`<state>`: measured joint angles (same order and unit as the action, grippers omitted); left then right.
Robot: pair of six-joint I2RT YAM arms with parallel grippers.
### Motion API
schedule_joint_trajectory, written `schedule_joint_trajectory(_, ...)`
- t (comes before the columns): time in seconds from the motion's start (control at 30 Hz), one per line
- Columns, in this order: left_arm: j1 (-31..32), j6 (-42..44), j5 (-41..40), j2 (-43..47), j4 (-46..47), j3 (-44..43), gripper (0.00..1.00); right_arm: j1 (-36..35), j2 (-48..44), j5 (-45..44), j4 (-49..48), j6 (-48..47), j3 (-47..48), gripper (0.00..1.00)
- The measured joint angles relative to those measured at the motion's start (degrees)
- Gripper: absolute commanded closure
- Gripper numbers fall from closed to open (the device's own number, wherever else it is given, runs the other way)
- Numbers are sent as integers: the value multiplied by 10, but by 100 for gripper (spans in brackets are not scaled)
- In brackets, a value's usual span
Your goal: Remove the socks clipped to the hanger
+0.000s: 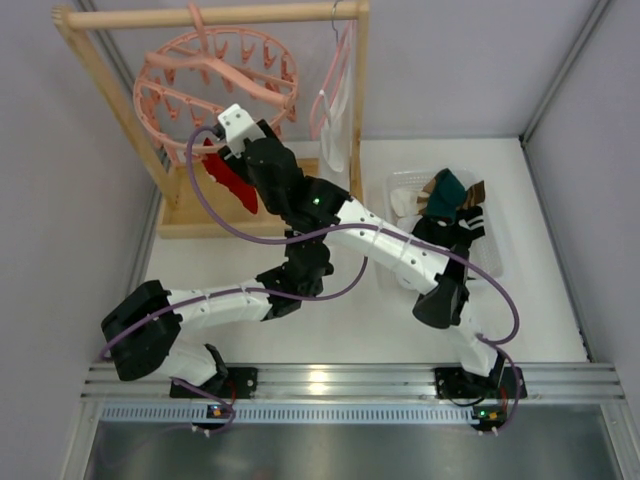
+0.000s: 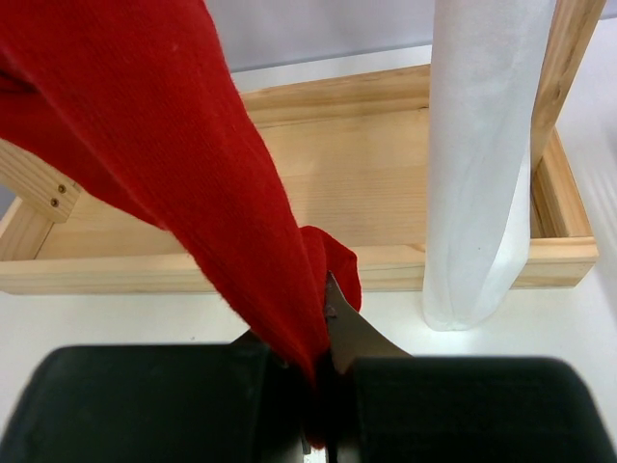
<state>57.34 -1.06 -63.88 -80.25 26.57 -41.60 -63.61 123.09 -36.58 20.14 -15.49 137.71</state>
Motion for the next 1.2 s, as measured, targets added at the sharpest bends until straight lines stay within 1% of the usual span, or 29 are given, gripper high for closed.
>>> schedule_joint_trajectory(0.07, 0, 0, 0, 0, 0, 0, 100, 0, 5, 0, -6, -5, 0, 51)
schedule_joint_trajectory(0.13, 1, 0, 0, 0, 0, 0, 100, 0, 9, 0, -10, -9, 0, 58)
schedule_joint_trajectory(0.17, 1, 0, 0, 0, 0, 0, 100, 0, 10, 0, -12, -10, 0, 62)
schedule_joint_trajectory(0.2, 1, 0, -1, 0, 0, 0, 100, 0, 10, 0, -13, -10, 0, 68)
schedule_joint_trajectory(0.23, 1, 0, -1, 0, 0, 0, 100, 0, 10, 0, -15, -11, 0, 70)
schedule_joint_trajectory(0.3, 1, 0, -1, 0, 0, 0, 100, 0, 10, -2, -21, -10, -1, 81)
schedule_joint_trajectory(0.33, 1, 0, 0, 0, 0, 0, 100, 0, 10, -3, -26, -10, -3, 83)
schedule_joint_trajectory(0.5, 2, 0, 0, 0, 0, 0, 100, -1, 10, -5, -46, -9, -12, 83)
schedule_joint_trajectory(0.57, 2, -1, 0, 0, 0, 0, 100, -1, 10, -5, -47, -9, -12, 80)
schedule_joint_trajectory(0.67, 2, -5, 2, 6, 0, 7, 100, -1, 9, -4, -48, -8, -13, 71)
schedule_joint_trajectory(0.7, 2, -6, 5, 11, 0, 13, 100, -1, 8, -3, -50, -6, -19, 61)
schedule_joint_trajectory(0.77, 4, -9, 9, 27, -1, 24, 100, -1, 4, 1, -56, -1, -31, 55)
schedule_joint_trajectory(0.8, 6, -11, 13, 38, -1, 31, 100, -1, 1, 4, -57, 2, -40, 51)
schedule_joint_trajectory(0.97, 41, -19, 20, 117, -1, 65, 100, -4, -24, 17, -59, 17, -84, 44)
schedule_joint_trajectory(1.07, 66, -21, 32, 167, 0, 85, 100, -9, -57, 20, -71, 19, -128, 36)
schedule_joint_trajectory(1.1, 71, -21, 37, 179, 0, 92, 100, -11, -67, 21, -73, 19, -138, 33)
schedule_joint_trajectory(1.13, 80, -23, 47, 195, 0, 101, 100, -14, -81, 23, -74, 22, -151, 26)
schedule_joint_trajectory(1.2, 96, -34, 71, 226, -5, 117, 100, -22, -112, 34, -73, 32, -176, 18)
